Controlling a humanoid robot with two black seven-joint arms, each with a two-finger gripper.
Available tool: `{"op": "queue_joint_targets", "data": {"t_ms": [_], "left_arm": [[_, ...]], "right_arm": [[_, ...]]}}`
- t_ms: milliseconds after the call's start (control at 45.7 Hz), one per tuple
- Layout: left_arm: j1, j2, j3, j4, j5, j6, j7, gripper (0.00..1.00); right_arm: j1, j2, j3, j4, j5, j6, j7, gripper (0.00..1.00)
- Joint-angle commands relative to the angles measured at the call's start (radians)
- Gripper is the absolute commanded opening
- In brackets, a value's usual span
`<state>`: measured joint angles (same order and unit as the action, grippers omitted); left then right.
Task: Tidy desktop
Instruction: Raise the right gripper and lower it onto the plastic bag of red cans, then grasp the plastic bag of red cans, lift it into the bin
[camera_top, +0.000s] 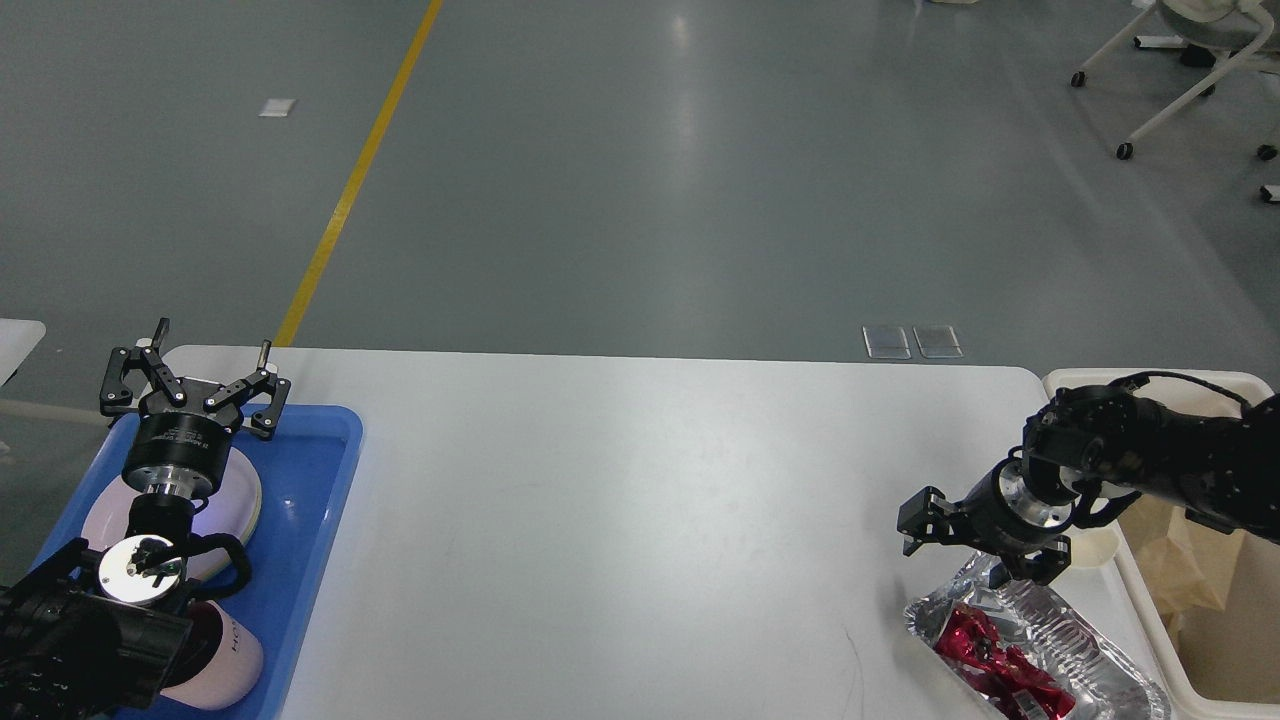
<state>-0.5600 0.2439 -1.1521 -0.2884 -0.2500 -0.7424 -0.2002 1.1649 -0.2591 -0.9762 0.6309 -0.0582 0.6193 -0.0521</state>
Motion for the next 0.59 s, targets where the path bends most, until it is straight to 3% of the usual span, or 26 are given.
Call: {"op": "queue_joint_targets", "data": {"t_ms": [0, 87, 284, 569], "left_arm": [[-0.001, 0.000, 0.000, 0.000, 0.000, 0.000, 0.001, 0.96], [0.000, 0.000, -0.001, 0.000, 0.000, 0.000, 0.001, 0.96], [0.000, 0.000, -0.001, 0.000, 0.000, 0.000, 0.001, 0.96], [0.000, 0.000, -0.001, 0.000, 0.000, 0.000, 0.001, 0.96]], "right_arm": [[-0.037, 0.000, -0.001, -0.003, 0.000, -0.085, 0.000, 0.99], [-0.045, 0.001, -0.001, 0.000, 0.000, -0.121, 0.000, 0.91], [-0.034, -0.002, -0.032, 0.013, 0.001, -0.078, -0.005, 0.00], [-0.016, 0.001, -0.019, 0.012, 0.003, -0.047, -0.003, 0.00]]}}
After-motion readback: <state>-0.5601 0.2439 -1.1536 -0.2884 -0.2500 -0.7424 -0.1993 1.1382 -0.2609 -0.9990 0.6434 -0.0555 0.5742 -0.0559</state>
